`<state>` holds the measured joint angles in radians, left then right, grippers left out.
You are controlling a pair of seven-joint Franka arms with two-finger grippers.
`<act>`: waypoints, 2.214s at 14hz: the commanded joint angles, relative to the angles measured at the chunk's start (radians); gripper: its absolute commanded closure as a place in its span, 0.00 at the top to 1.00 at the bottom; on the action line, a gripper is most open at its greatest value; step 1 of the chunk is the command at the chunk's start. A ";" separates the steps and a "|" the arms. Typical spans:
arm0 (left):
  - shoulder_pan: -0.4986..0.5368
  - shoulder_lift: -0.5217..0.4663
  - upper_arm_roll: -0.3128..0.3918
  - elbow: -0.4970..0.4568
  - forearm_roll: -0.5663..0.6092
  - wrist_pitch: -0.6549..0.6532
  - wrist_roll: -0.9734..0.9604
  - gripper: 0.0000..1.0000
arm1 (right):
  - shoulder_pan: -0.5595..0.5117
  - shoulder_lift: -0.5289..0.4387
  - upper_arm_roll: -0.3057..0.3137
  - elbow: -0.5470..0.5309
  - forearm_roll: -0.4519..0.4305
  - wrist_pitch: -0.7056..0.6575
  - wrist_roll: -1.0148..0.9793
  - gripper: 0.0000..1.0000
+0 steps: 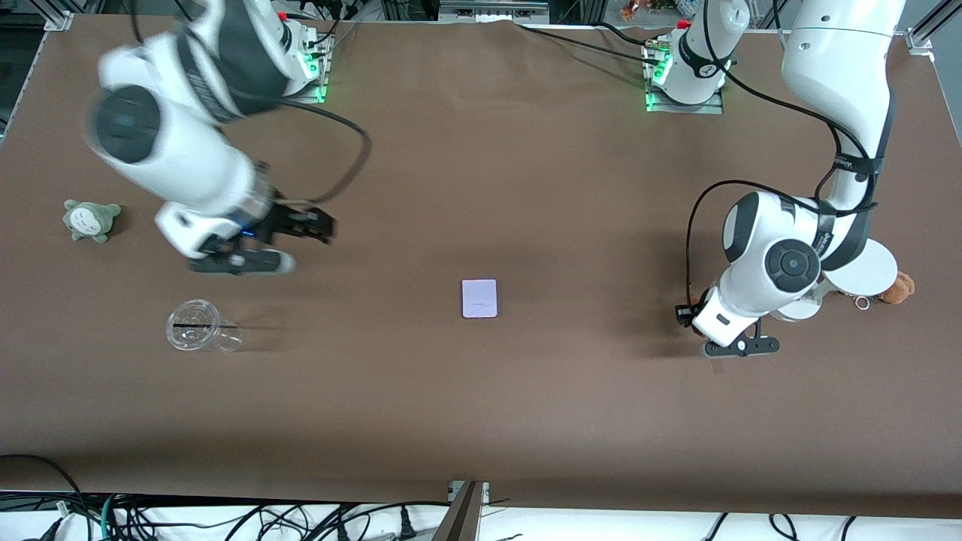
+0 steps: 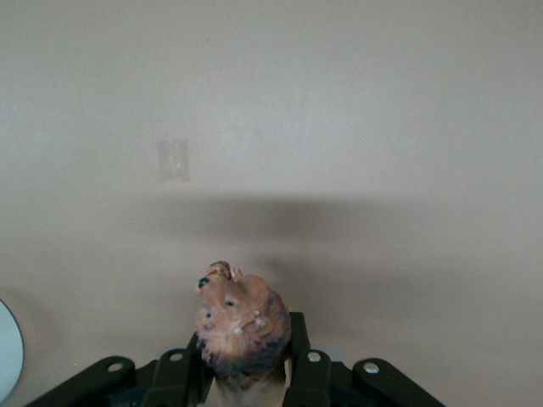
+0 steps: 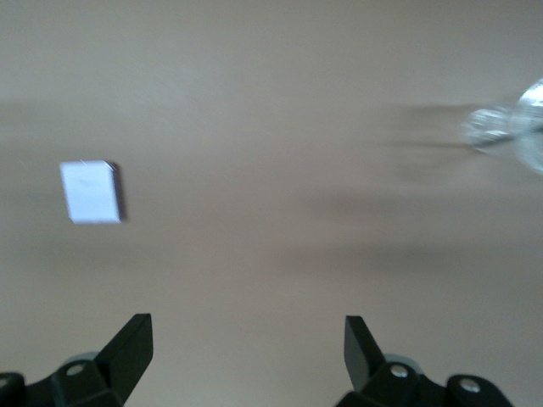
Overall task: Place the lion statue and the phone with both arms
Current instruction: 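Carry the lion toward the white lamp while the right gripper grasps the phone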
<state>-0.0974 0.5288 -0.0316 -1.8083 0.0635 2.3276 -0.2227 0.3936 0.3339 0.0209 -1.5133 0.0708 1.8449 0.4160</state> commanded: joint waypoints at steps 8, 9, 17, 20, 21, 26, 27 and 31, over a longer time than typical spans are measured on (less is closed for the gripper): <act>0.131 -0.153 -0.013 -0.368 0.027 0.268 0.209 0.00 | 0.272 0.457 -0.013 0.255 -0.149 0.351 0.403 1.00; 0.149 -0.161 -0.014 -0.381 0.027 0.268 0.223 0.00 | 0.278 0.479 -0.013 0.255 -0.151 0.387 0.403 1.00; 0.211 -0.144 -0.014 -0.402 0.027 0.351 0.286 0.00 | 0.330 0.609 -0.024 0.257 -0.246 0.548 0.435 1.00; 0.223 -0.124 -0.014 -0.404 0.027 0.375 0.286 0.00 | 0.344 0.636 -0.036 0.257 -0.249 0.588 0.471 1.00; 0.223 -0.119 -0.014 -0.404 0.027 0.378 0.286 0.00 | 0.355 0.645 -0.041 0.257 -0.249 0.596 0.474 1.00; 0.222 -0.093 -0.014 -0.395 0.027 0.389 0.267 0.12 | 0.384 0.668 -0.067 0.257 -0.249 0.625 0.506 1.00; 0.222 -0.090 -0.014 -0.388 0.026 0.389 0.264 0.32 | 0.384 0.669 -0.067 0.257 -0.249 0.625 0.515 1.00; 0.209 -0.121 -0.017 -0.233 0.012 0.171 0.263 1.00 | 0.384 0.671 -0.067 0.252 -0.249 0.626 0.518 0.82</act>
<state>0.1079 0.4283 -0.0359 -2.1420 0.0635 2.6455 0.0501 0.7661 0.9833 -0.0332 -1.2895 -0.1602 2.4653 0.9059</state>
